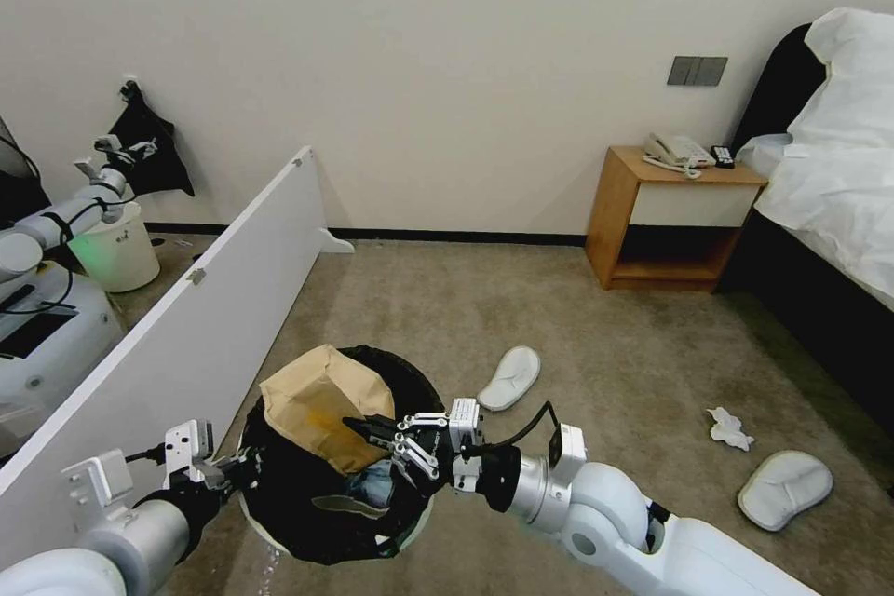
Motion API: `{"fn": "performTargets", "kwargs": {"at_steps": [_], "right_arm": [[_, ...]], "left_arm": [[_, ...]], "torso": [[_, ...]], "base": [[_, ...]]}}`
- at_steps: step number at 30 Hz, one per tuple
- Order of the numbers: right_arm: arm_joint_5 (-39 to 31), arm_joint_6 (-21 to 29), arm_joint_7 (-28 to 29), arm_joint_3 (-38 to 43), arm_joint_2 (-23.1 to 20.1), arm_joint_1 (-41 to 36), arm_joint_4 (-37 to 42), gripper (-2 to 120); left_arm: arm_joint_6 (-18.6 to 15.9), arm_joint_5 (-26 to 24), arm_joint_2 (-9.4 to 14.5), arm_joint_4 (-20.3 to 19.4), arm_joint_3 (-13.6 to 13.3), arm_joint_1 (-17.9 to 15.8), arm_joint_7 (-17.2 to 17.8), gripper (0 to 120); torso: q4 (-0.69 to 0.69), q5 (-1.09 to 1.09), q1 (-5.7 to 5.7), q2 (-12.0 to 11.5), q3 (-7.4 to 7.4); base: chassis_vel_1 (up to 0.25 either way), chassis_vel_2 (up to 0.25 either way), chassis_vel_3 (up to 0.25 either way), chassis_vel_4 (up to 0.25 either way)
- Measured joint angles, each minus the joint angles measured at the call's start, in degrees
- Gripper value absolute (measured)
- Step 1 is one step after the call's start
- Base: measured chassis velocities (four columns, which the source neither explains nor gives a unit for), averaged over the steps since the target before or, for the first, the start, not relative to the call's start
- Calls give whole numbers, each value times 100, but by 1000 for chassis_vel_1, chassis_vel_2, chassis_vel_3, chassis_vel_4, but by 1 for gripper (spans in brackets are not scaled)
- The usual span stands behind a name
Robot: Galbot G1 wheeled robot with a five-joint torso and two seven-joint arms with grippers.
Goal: Pick up the trash bin, then pick up the garbage from the floor and place it into the trash bin.
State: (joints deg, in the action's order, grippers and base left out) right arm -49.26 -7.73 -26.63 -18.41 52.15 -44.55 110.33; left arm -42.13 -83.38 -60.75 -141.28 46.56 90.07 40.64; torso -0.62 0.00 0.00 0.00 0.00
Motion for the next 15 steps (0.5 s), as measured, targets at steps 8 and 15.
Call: {"fn": "performTargets", "kwargs": {"at_steps": [8,15], "right_arm": [[6,-1,9,-53,-5,36,1,42],[14,-2,0,-63,-26,27,41,72]], "left_arm": [[-1,-321,37,-66,37,-6,198,1],[-1,-314,38,-37,35,-25,200,1]], "torso": [[0,0,0,0,0],[0,0,0,0,0]], "base": [[0,0,0,0],[0,0,0,0]]}}
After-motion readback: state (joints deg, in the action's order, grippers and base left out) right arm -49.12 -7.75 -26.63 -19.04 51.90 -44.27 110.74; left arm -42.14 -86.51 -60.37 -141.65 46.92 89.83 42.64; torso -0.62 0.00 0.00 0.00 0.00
